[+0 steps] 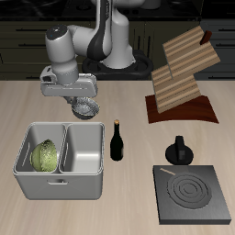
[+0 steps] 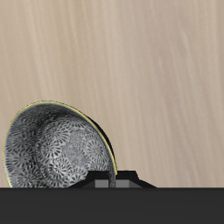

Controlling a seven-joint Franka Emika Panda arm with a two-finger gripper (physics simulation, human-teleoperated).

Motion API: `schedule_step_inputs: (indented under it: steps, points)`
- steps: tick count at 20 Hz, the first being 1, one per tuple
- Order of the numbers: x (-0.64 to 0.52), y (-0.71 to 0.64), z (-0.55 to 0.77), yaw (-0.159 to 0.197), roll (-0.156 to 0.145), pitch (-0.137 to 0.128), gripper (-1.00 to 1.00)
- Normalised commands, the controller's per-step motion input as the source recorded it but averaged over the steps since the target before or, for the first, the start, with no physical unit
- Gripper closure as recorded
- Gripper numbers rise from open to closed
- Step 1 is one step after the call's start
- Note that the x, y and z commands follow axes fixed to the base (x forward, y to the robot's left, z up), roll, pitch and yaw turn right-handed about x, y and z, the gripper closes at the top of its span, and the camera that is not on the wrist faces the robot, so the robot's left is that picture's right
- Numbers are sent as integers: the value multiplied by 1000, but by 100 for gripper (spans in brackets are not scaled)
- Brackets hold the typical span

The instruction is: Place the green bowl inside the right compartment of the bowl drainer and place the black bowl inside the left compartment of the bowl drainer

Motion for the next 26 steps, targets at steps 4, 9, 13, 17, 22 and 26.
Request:
schedule_step_inputs:
  steps: [4, 9, 13, 17, 22, 26]
  points:
    - [-61, 45, 408, 47, 8, -57, 100]
    - [-95, 23, 563, 50, -5, -58, 100]
    - [-90, -7, 423, 38, -4, -40, 100]
    - [-102, -15, 477, 23, -14, -41, 100]
    - [-140, -7, 265, 27, -10, -31, 100]
    - [-103, -60, 193, 5, -18, -7, 100]
